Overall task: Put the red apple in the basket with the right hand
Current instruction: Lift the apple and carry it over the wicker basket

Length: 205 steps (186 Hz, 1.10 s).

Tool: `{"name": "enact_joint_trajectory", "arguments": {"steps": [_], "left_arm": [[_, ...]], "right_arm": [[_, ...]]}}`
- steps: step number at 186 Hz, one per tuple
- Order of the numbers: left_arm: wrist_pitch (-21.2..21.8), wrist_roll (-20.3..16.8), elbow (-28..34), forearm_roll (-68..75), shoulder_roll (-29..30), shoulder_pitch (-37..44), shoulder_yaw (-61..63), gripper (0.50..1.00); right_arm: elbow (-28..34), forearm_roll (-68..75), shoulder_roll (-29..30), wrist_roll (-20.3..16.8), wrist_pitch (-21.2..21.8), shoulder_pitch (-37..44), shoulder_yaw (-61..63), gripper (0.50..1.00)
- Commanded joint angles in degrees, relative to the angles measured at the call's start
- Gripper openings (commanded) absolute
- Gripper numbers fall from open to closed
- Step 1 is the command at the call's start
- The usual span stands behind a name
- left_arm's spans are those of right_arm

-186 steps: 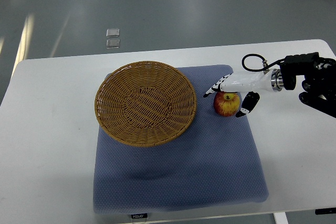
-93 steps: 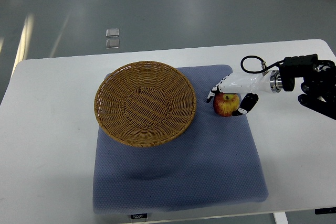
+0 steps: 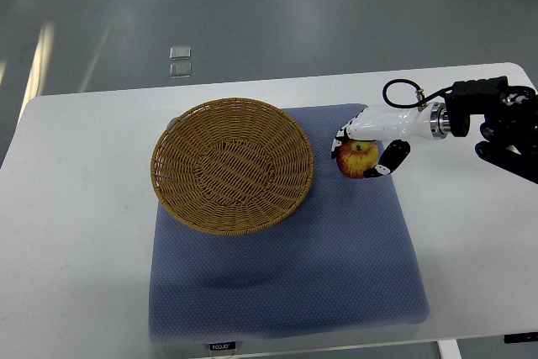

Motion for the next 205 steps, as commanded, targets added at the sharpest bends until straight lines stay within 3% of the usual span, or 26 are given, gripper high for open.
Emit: {"name": "enact_joint_trajectory", "arguments": {"steps": [1,56,95,144,205], "left_arm": [[0.0,0.0,0.0,0.0,0.0,0.1,0.0,1.000],[0.0,0.0,0.0,0.0,0.0,0.1,0.0,1.000],[0.0,0.0,0.0,0.0,0.0,0.1,0.0,1.000],[0.0,0.0,0.0,0.0,0.0,0.1,0.0,1.000],[0.0,0.0,0.0,0.0,0.0,0.1,0.0,1.000]], "right_arm": [[-0.1,0.0,-0.4,-0.1,0.0,2.3,0.5,0.648],[0.0,1.0,1.1,-0.3,0.0,10.7,0.9,0.652],[0.1,1.1,7.4,-0.5,-0.1,12.5,1.2,0.658],[-0.5,2.0,15.8,-0.7,-0.9,8.9,2.1,0.660],[-4.7,1.8,19.2,-0.6,-4.7,1.4,2.1,0.662]]}}
